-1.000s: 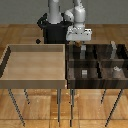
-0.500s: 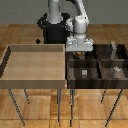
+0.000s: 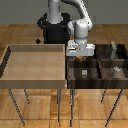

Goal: Place the loaf of bread into the appropriate compartment.

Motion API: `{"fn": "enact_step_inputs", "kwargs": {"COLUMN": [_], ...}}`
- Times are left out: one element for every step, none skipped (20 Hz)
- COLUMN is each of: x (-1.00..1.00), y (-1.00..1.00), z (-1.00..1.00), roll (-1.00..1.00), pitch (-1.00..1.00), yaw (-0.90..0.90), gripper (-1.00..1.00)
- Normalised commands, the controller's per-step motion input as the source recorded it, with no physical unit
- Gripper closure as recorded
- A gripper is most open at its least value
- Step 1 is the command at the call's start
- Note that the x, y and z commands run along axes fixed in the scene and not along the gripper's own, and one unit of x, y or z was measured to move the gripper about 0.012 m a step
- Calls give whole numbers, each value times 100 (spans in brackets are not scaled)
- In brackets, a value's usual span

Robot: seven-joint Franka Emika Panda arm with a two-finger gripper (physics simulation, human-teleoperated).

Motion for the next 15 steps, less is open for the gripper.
{"fn": "enact_step_inputs", "kwargs": {"x": [0, 0, 0, 0, 0, 0, 0, 0, 0, 0, 0, 0, 0, 0, 0], "y": [0, 0, 0, 0, 0, 0, 0, 0, 0, 0, 0, 0, 0, 0, 0], "z": [0, 0, 0, 0, 0, 0, 0, 0, 0, 0, 0, 0, 0, 0, 0], "roll": [0, 0, 0, 0, 0, 0, 0, 0, 0, 0, 0, 0, 0, 0, 0], "pitch": [0, 0, 0, 0, 0, 0, 0, 0, 0, 0, 0, 0, 0, 0, 0], "yaw": [0, 0, 0, 0, 0, 0, 0, 0, 0, 0, 0, 0, 0, 0, 0], "gripper": [-100, -100, -100, -100, -100, -100, -100, -100, -100, -100, -100, -100, -100, -100, -100]}}
